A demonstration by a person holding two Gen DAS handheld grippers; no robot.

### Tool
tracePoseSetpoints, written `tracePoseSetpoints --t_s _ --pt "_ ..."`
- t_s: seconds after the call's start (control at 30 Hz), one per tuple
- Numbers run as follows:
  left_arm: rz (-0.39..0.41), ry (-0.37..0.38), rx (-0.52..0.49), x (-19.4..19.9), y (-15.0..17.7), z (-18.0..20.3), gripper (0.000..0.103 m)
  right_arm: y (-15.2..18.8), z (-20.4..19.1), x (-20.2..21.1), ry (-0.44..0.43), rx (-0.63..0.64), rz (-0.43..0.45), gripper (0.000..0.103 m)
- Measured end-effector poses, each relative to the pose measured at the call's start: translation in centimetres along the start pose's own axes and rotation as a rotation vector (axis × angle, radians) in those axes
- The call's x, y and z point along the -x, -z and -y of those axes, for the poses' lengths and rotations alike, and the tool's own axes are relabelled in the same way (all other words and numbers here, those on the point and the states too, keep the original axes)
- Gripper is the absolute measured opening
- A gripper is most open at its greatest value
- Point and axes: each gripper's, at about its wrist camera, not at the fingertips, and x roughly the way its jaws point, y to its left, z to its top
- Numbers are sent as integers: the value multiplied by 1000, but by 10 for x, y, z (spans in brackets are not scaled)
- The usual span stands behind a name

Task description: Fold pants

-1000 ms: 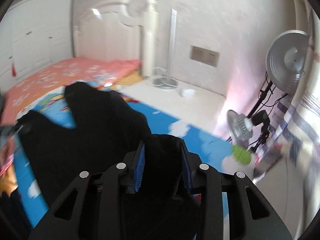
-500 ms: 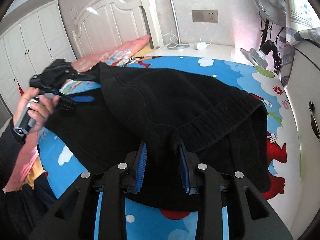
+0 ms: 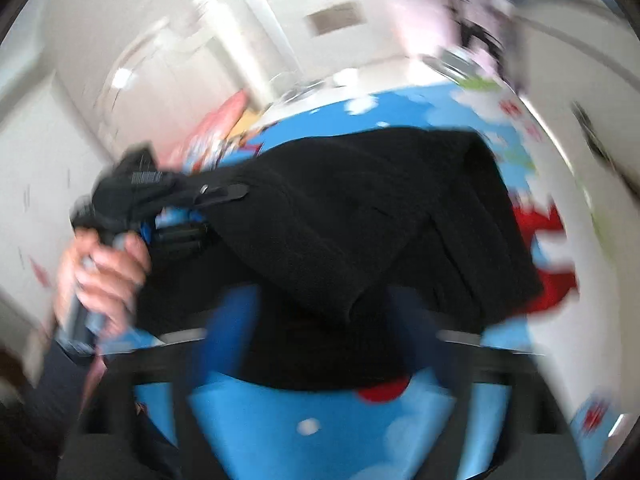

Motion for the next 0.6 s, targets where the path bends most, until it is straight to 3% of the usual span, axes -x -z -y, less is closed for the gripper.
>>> tracePoseSetpoints --t_s 0.23,0.33,0.47,0.6 --pt "14 8 -45 17 -3 21 10 15 19 -34 -283 -536 -34 97" --pt "20 11 -45 21 -4 27 10 20 11 -59 -380 -659 -26 97" --pt "25 22 -29 27 -2 23 10 25 5 -87 -395 -792 3 97" --pt "37 41 -15 34 1 19 10 9 9 -82 -341 -825 153 85"
